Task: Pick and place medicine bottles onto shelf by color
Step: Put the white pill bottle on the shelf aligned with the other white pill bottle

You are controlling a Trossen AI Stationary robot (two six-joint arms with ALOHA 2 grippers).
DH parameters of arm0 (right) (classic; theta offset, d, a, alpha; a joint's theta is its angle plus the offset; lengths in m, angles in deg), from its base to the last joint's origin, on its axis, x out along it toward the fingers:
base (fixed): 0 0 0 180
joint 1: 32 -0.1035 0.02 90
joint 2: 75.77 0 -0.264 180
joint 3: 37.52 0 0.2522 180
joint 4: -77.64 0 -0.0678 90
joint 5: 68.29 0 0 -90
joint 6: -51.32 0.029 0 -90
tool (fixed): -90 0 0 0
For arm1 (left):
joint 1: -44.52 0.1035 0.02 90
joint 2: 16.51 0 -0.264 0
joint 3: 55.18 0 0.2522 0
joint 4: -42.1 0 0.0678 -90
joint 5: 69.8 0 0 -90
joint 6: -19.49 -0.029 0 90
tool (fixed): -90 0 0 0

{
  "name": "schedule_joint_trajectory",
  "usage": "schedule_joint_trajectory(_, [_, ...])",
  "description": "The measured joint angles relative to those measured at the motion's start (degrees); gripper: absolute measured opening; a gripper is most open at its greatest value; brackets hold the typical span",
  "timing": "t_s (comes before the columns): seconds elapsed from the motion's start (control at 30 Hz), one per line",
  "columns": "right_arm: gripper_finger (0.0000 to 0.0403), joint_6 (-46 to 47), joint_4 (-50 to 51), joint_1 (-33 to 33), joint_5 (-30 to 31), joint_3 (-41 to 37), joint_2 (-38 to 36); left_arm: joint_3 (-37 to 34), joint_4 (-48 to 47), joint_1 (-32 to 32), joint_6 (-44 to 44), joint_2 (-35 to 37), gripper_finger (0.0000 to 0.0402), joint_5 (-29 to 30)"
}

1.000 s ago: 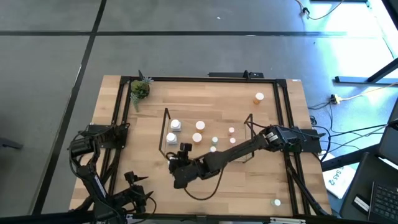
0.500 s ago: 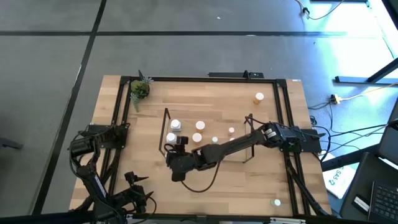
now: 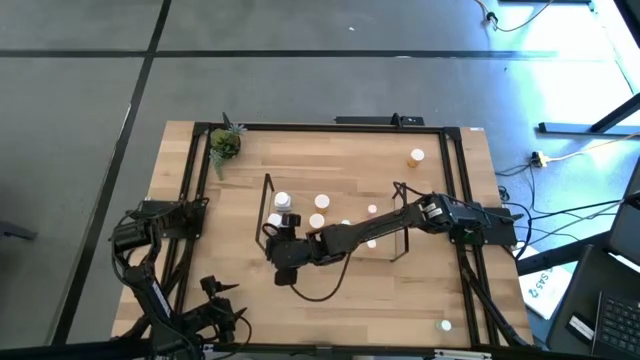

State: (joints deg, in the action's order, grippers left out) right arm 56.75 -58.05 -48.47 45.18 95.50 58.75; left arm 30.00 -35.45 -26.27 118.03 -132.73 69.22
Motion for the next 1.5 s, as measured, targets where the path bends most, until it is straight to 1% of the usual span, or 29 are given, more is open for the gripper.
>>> schedule_joint_trajectory(0.23, [0.0201,0.33,0.3,0.09,-0.36,0.04,0.04,0.0,0.0,0.02,0.06,0.0,0.0326,-0.02])
schedule_joint_trajectory(0.6, [0.0233,0.04,1.06,0.13,-0.84,-0.05,0.35,0.0,-0.04,0.79,-0.13,0.0,0.0326,-0.02])
schedule_joint_trajectory(0.87, [0.023,-2.81,0.87,0.13,-0.41,-0.06,0.35,0.0,-0.02,0.79,-0.13,0.0,0.0326,-0.03])
schedule_joint_trajectory(1.07, [0.023,-2.98,1.17,0.13,3.62,-0.07,0.35,0.0,-0.02,0.79,-0.13,0.0,0.0326,-0.02])
schedule_joint_trajectory(1.5, [0.0229,-3.15,1.13,0.13,3.91,-0.04,0.31,0.0,-0.02,0.79,-0.13,0.0,0.0326,-0.02])
